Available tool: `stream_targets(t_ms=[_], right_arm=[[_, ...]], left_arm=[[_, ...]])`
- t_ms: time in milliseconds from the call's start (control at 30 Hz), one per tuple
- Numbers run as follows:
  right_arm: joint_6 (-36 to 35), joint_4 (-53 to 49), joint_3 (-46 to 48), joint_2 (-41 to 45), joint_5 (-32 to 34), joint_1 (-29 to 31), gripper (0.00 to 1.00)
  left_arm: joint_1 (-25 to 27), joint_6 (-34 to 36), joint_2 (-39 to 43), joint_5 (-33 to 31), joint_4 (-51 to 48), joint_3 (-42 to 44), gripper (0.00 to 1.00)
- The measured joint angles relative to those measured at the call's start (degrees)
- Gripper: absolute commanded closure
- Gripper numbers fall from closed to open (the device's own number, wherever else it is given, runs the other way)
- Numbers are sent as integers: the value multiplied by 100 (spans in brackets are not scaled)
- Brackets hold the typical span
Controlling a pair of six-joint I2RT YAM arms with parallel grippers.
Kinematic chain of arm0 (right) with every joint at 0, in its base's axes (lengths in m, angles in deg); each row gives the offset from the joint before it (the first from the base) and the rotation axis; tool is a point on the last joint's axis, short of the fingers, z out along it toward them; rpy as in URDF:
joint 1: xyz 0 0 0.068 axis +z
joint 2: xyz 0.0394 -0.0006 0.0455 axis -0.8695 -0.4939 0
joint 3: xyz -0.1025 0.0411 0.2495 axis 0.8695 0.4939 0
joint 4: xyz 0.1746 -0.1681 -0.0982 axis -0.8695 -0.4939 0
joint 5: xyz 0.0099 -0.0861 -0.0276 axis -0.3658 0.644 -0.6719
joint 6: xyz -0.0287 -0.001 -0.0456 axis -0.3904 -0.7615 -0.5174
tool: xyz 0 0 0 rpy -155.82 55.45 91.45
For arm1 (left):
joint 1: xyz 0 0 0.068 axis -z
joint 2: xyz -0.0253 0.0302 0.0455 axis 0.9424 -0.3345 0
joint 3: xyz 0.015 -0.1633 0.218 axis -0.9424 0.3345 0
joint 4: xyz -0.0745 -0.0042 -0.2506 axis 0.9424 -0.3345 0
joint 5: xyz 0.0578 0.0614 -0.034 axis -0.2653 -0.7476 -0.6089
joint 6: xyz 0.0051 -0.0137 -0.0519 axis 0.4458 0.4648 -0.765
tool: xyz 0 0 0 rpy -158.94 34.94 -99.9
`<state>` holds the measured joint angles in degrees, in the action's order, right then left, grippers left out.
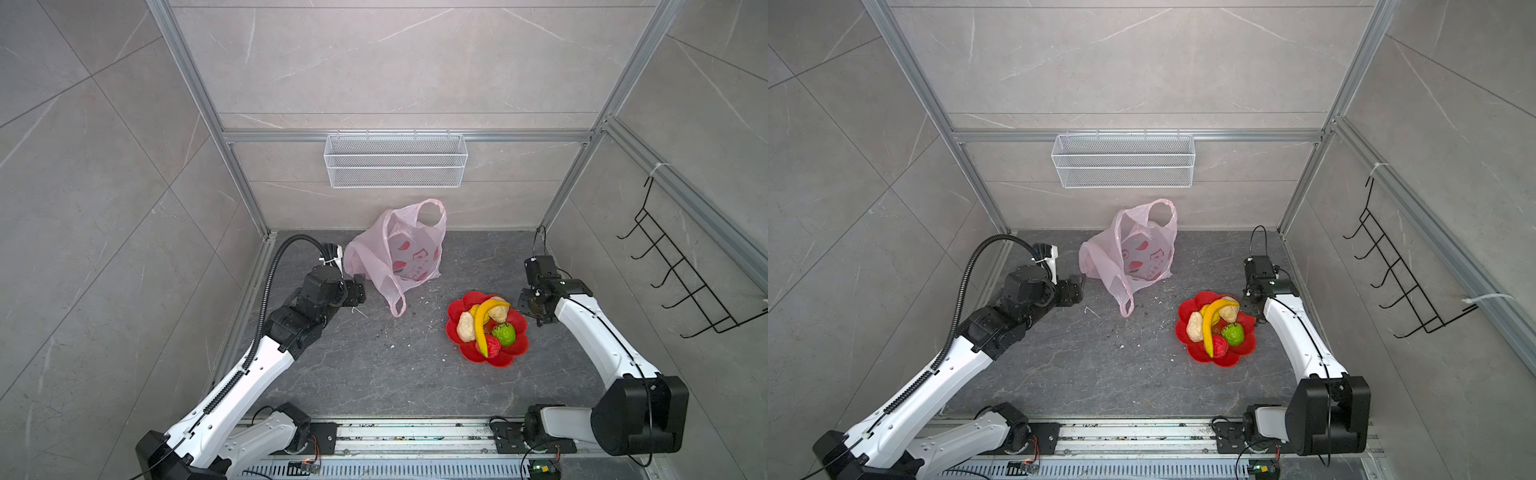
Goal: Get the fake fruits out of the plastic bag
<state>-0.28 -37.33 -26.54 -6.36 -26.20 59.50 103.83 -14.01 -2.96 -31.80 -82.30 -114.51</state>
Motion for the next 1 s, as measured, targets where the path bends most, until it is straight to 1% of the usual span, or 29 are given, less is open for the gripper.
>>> stream_targets(t_ms=[100,200,333,567,1000], right_arm=[[-46,195,212,-190,-96,-315,61],[-92,293,356,-387,-146,-422,62],[-109,481,549,-636,-157,-439,62],[-107,627,894,-675,-151,-439,62],[-107,691,920,-710,-245,-444,62]], left_arm=[[-4,0,13,0,0,26,20],[-13,0,22,-2,-24,61,20],[-26,-2,79,-4,-46,125,19],[-31,-2,260,-17,-85,203,19],[-31,-11,354,-11,-101,256,19]])
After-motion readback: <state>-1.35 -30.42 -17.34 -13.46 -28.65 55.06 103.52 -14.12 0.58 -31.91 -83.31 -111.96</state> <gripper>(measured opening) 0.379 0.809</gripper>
